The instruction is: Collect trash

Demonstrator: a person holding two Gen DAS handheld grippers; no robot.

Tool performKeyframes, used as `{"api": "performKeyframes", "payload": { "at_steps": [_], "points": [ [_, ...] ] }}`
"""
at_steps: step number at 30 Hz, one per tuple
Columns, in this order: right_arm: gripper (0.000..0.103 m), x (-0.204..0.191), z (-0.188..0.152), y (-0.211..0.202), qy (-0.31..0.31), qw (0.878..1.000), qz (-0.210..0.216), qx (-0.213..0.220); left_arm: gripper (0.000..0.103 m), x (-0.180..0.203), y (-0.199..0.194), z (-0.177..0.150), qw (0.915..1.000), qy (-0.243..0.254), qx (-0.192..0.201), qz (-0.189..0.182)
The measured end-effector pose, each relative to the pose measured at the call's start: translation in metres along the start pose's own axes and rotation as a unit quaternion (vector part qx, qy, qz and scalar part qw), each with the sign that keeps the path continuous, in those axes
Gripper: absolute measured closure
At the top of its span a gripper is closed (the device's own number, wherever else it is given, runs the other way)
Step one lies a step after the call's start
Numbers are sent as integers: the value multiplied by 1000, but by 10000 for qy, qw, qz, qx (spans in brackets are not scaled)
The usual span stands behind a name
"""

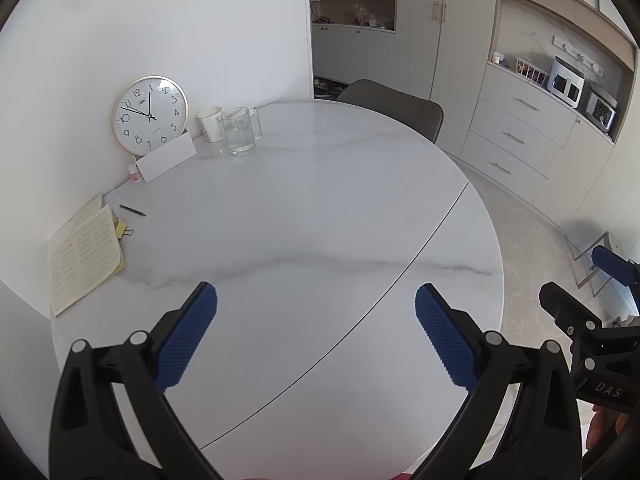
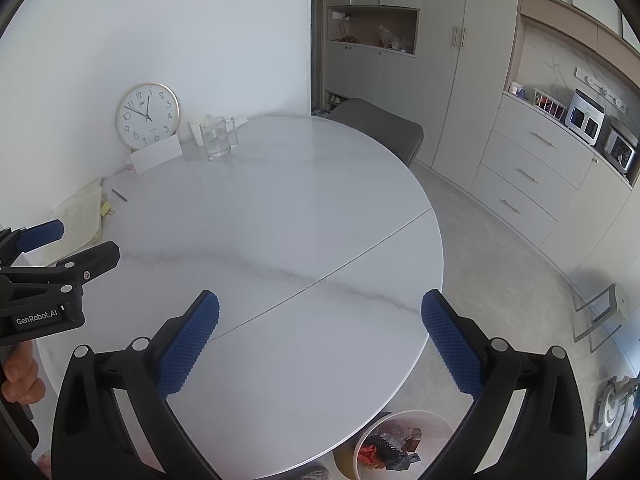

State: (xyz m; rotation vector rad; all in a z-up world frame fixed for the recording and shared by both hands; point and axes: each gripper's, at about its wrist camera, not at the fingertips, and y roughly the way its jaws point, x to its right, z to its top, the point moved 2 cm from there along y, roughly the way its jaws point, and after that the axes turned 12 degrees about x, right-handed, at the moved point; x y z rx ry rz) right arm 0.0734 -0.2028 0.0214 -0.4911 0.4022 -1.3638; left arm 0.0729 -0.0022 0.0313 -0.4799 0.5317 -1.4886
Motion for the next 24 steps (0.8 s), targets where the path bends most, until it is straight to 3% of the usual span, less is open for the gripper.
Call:
{"api": "performKeyframes", "payload": {
  "at_steps": [15, 24],
  "points": [
    [2, 2, -3, -3, -5, 10000, -41, -51, 8, -2, -2, -2, 9999, 35, 105, 35],
    [2, 4, -6, -5, -5, 10000, -63, -67, 8, -8, 2, -4, 9999, -104, -44, 46]
  ]
}}
